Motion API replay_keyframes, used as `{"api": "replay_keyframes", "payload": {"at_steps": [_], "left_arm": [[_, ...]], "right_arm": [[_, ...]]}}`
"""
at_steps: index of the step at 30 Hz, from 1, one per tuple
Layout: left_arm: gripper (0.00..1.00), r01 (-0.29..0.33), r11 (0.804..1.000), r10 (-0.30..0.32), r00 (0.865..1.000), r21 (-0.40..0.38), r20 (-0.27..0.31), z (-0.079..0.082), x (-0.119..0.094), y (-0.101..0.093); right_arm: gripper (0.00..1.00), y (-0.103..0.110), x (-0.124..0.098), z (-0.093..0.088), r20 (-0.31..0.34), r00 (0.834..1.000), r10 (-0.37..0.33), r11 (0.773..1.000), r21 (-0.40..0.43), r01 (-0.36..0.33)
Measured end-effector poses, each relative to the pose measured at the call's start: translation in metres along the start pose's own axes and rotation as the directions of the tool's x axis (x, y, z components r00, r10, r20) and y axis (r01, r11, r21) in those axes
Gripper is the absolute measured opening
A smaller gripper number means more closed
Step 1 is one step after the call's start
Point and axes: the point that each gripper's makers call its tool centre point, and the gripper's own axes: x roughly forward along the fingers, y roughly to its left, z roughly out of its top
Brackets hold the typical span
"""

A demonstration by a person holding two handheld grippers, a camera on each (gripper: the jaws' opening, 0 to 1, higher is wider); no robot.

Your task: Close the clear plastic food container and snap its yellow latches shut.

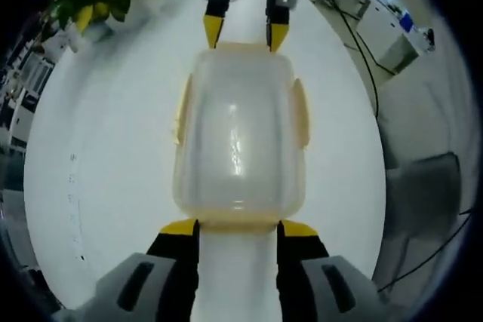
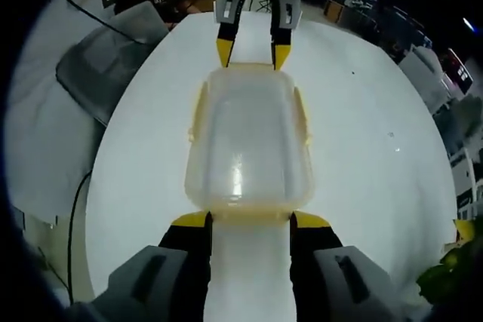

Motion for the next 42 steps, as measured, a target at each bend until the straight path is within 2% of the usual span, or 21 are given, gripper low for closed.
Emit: {"api": "replay_keyframes", "payload": {"at_steps": [5, 11, 15, 16, 18, 19, 21, 23, 24, 25, 26, 27, 28, 29, 30, 31, 32, 34, 36, 39, 42], "left_arm": [[0.37, -0.013, 1.0, 0.013, 1.0, 0.003, -0.003, -0.001, 0.004, -0.001], [0.4, 0.016, 0.999, -0.018, 0.998, -0.04, -0.053, -0.021, -0.001, -0.008], [0.43, -0.011, 0.978, 0.016, 1.0, -0.207, 0.023, -0.02, -0.017, 0.002], [0.45, -0.028, 0.967, 0.038, 0.999, -0.253, 0.037, -0.021, -0.021, 0.007], [0.49, -0.029, 0.917, 0.059, 0.996, -0.398, 0.063, -0.021, -0.029, 0.013], [0.49, 0.02, 0.871, 0.033, 0.995, -0.49, 0.098, -0.017, -0.031, 0.008], [0.47, 0.104, 0.819, 0.003, 0.983, -0.565, 0.186, -0.006, -0.032, 0.001], [0.46, 0.146, 0.76, -0.008, 0.977, -0.633, 0.215, -0.003, -0.031, -0.003], [0.46, 0.166, 0.717, -0.001, 0.971, -0.677, 0.238, -0.002, -0.029, -0.003], [0.46, 0.173, 0.699, 0.0, 0.97, -0.694, 0.241, -0.001, -0.028, -0.004], [0.45, 0.193, 0.656, 0.002, 0.966, -0.729, 0.258, 0.0, -0.024, -0.004], [0.45, 0.197, 0.627, 0.005, 0.967, -0.754, 0.256, -0.001, -0.021, -0.004], [0.44, 0.203, 0.598, 0.006, 0.966, -0.775, 0.258, -0.002, -0.018, -0.004], [0.42, 0.216, 0.583, 0.014, 0.961, -0.783, 0.276, 0.001, -0.015, -0.004], [0.4, 0.237, 0.542, 0.017, 0.956, -0.807, 0.292, 0.002, -0.014, -0.004], [0.38, 0.249, 0.524, 0.024, 0.952, -0.814, 0.307, 0.004, -0.013, -0.003], [0.35, 0.271, 0.498, 0.022, 0.946, -0.824, 0.324, 0.007, -0.012, -0.003], [0.3, 0.275, 0.514, 0.022, 0.943, -0.812, 0.333, 0.01, -0.012, -0.003], [0.3, 0.278, 0.506, 0.018, 0.943, -0.816, 0.332, 0.012, -0.011, -0.004], [0.28, 0.265, 0.516, 0.018, 0.948, -0.815, 0.319, 0.012, -0.011, -0.003], [0.24, 0.252, 0.503, 0.019, 0.953, -0.827, 0.302, 0.009, -0.01, -0.001]], "right_arm": [[0.35, 0.004, 0.008, -0.017, -0.066, 0.998, 0.012, 1.0, 0.03, -0.01], [0.46, 0.003, 0.004, -0.044, -0.112, 0.994, -0.013, 0.99, 0.138, 0.029], [0.43, -0.007, -0.012, -0.046, -0.07, 0.995, -0.065, 0.953, 0.293, 0.083], [0.45, -0.015, -0.02, -0.046, -0.065, 0.992, -0.104, 0.926, 0.358, 0.121], [0.48, -0.027, -0.031, -0.038, -0.008, 0.987, -0.161, 0.87, 0.471, 0.146], [0.46, -0.028, -0.033, -0.037, 0.002, 0.986, -0.167, 0.852, 0.503, 0.144], [0.38, -0.032, -0.046, -0.019, 0.126, 0.971, -0.205, 0.741, 0.668, 0.07], [0.32, -0.036, -0.053, -0.007, 0.216, 0.947, -0.239, 0.669, 0.743, -0.001], [0.3, -0.038, -0.055, -0.003, 0.251, 0.931, -0.263, 0.63, 0.776, -0.032], [0.29, -0.04, -0.057, 0.0, 0.287, 0.915, -0.283, 0.57, 0.818, -0.08], [0.28, -0.039, -0.056, 0.002, 0.305, 0.908, -0.286, 0.536, 0.836, -0.112], [0.26, -0.036, -0.054, 0.004, 0.332, 0.9, -0.281, 0.473, 0.864, -0.172], [0.25, -0.034, -0.052, 0.006, 0.353, 0.892, -0.281, 0.437, 0.875, -0.208], [0.24, -0.032, -0.05, 0.007, 0.375, 0.882, -0.286, 0.373, 0.891, -0.259], [0.23, -0.031, -0.048, 0.007, 0.384, 0.876, -0.293, 0.32, 0.902, -0.289], [0.22, -0.029, -0.045, 0.006, 0.393, 0.869, -0.302, 0.251, 0.912, -0.325], [0.21, -0.027, -0.043, 0.005, 0.392, 0.87, -0.3, 0.207, 0.917, -0.342], [0.2, -0.021, -0.037, 0.003, 0.396, 0.872, -0.288, 0.199, 0.915, -0.35], [0.19, -0.014, -0.032, 0.003, 0.387, 0.884, -0.263, 0.191, 0.919, -0.345], [0.14, -0.005, -0.028, 0.01, 0.397, 0.889, -0.226, 0.2, 0.913, -0.357], [0.11, -0.004, -0.022, 0.014, 0.38, 0.899, -0.216, 0.211, 0.917, -0.338]]}}
